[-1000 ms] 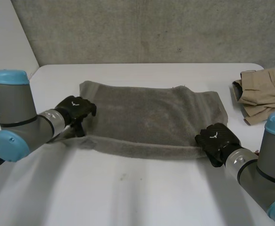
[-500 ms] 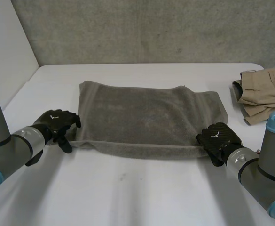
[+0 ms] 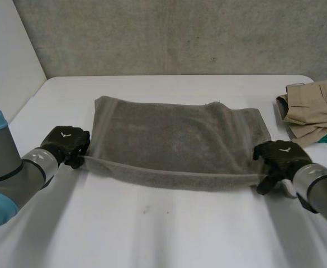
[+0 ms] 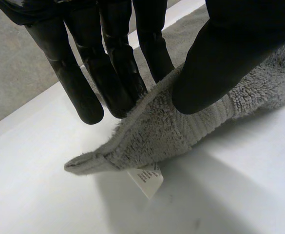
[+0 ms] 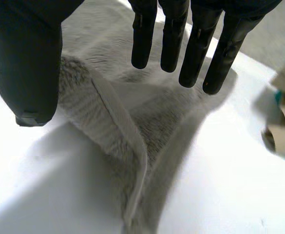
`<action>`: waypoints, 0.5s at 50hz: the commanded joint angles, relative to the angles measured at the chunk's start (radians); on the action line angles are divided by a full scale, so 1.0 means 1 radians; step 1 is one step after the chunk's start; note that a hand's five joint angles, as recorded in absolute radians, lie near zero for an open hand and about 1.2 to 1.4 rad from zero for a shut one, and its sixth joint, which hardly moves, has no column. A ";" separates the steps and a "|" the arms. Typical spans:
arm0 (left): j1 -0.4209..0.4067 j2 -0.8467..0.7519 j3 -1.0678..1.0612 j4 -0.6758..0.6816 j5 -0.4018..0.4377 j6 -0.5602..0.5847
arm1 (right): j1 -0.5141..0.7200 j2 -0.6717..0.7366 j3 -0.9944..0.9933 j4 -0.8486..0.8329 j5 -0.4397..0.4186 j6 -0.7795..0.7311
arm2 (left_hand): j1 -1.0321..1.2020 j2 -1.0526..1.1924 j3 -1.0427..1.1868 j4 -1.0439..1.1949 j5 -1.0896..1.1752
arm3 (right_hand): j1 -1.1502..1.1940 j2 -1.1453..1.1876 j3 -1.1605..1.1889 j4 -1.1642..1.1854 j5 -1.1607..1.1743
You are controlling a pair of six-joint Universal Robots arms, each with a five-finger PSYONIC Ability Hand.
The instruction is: Fold the laundry.
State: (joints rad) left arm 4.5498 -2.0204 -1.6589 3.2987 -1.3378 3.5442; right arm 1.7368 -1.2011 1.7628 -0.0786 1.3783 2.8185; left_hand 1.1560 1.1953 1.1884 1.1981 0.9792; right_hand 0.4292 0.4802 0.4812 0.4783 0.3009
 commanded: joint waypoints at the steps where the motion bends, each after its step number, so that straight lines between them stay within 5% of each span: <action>1: 0.008 0.009 -0.009 -0.001 0.000 -0.005 | -0.135 0.000 -0.005 0.095 -0.105 0.045 | 0.240 0.201 0.208 0.198 0.243 | 0.105 0.054 0.053 0.056 0.059; 9: 0.011 0.011 -0.007 -0.001 0.000 -0.008 | -0.194 0.003 0.017 0.102 -0.173 0.035 | 0.240 0.201 0.208 0.198 0.243 | 0.275 0.224 0.223 0.226 0.229; 14: 0.006 0.011 -0.012 -0.005 0.000 -0.008 | -0.189 0.023 0.018 0.095 -0.185 0.033 | 0.240 0.201 0.208 0.198 0.243 | 0.966 0.915 0.914 0.917 0.920; 20: 0.003 0.068 -0.028 -0.051 -0.004 0.004 | -0.192 0.031 0.027 0.111 -0.217 -0.022 | 0.240 0.201 0.208 0.198 0.243 | 0.967 0.916 0.915 0.918 0.921; 25: 0.015 0.207 -0.093 -0.169 -0.003 0.024 | -0.197 -0.114 0.059 0.208 -0.212 -0.254 | 0.240 0.201 0.208 0.198 0.243 | 0.967 0.916 0.915 0.918 0.921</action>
State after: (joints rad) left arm 4.5551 -1.9517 -1.6911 3.2459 -1.3411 3.5454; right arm 1.5449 -1.1829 1.7915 0.0348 1.1660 2.7763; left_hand 1.1560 1.1971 1.1910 1.1982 0.9792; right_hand 0.9922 1.1791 1.1839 1.1898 0.9892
